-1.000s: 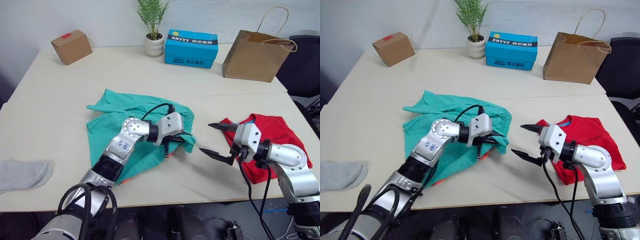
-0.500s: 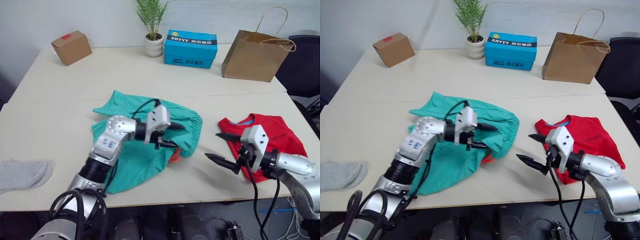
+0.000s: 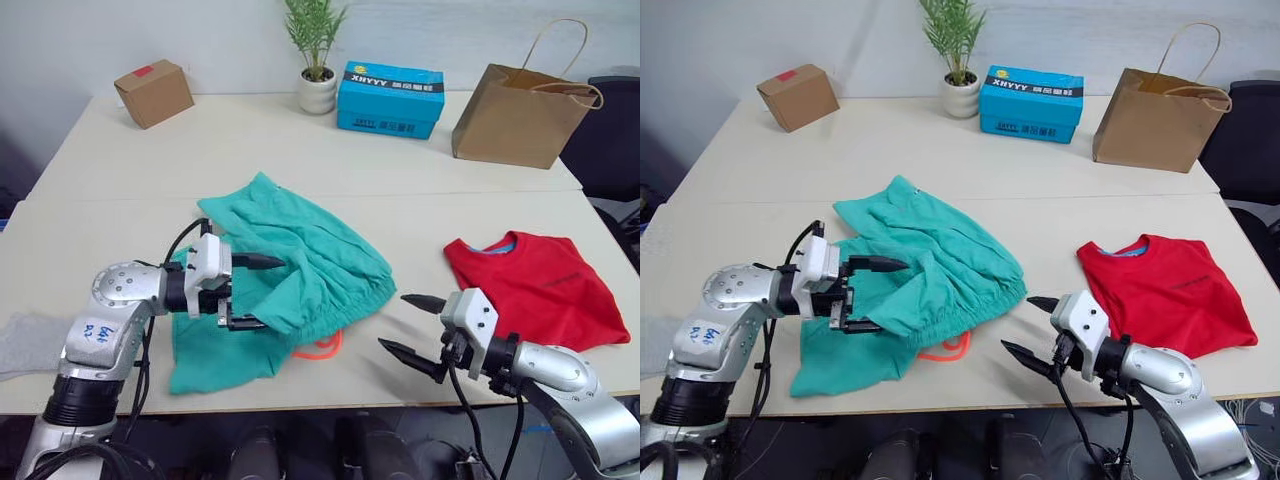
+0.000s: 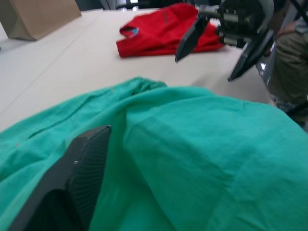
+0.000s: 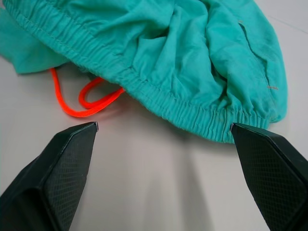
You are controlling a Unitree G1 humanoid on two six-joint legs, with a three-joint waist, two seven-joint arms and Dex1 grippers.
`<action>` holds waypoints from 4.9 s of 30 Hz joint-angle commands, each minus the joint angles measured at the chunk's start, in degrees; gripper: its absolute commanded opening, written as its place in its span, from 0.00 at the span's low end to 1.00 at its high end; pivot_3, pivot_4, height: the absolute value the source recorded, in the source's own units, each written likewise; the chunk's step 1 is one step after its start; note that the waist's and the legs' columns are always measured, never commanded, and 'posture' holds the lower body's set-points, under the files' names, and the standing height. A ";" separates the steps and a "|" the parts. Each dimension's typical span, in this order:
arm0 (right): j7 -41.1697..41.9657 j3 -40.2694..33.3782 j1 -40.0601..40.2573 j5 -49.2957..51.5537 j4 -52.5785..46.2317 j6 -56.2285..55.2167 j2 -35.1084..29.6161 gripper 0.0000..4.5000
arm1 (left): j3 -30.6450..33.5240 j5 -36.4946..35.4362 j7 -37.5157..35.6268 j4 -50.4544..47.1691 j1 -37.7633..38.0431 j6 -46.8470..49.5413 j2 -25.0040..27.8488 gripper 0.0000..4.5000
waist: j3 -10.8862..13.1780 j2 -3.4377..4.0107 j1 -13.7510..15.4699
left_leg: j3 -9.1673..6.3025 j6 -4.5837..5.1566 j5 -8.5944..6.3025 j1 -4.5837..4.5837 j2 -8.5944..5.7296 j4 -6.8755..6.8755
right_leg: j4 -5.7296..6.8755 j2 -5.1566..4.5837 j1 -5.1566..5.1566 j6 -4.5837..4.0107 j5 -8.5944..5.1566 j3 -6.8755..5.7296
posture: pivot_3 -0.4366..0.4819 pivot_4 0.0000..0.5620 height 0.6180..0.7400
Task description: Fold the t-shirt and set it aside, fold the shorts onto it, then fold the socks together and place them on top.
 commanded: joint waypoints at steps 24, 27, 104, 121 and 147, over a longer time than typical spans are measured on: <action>5.15 -19.17 -1.62 3.25 14.71 -0.21 -7.48 1.00 | -11.71 5.27 -3.46 25.14 -23.06 -4.86 -18.86 1.00 | 0.01 -0.03 -0.75 | -0.54 -0.68 0.31 0.10 0.07 -0.27 | 0.24 0.39 -0.15 -0.29 -0.14 0.00 | 0.48 0.27 1.00; 6.08 -18.47 -0.55 3.23 12.99 -1.63 -6.90 1.00 | -12.79 4.95 -4.46 22.58 -21.77 -3.15 -18.13 1.00 | 0.01 -0.04 -0.53 | -0.64 -0.63 0.34 0.10 0.03 -0.25 | 0.24 0.33 -0.06 -0.30 -0.13 -0.07 | 0.48 0.27 1.00; 13.02 -11.43 -0.44 3.18 7.54 -4.24 -11.53 0.01 | -6.37 15.63 10.70 -22.75 27.70 -9.04 5.79 1.00 | 0.00 0.00 -0.80 | -1.00 -0.07 -0.13 0.02 -0.06 -0.45 | -0.47 0.16 0.15 -0.18 -0.03 -0.19 | 0.48 0.27 1.00; 13.20 -12.39 -1.74 4.17 6.97 -1.37 -12.41 0.00 | -9.52 22.44 14.54 -16.93 27.85 -10.36 8.31 0.61 | 0.01 0.02 -0.69 | -1.05 0.19 -0.30 0.13 -0.05 -0.45 | -0.76 0.16 0.41 -0.16 0.03 -0.24 | 0.48 0.27 1.00; 40.05 -2.28 -0.75 12.41 2.98 3.22 -28.07 0.00 | 26.37 -10.29 -15.79 -10.00 42.36 11.03 32.74 0.01 | 0.25 0.24 -0.74 | -1.01 -0.01 -0.60 0.09 0.03 -0.40 | -1.03 0.08 0.44 -0.12 -0.22 -0.44 | 0.48 0.27 1.00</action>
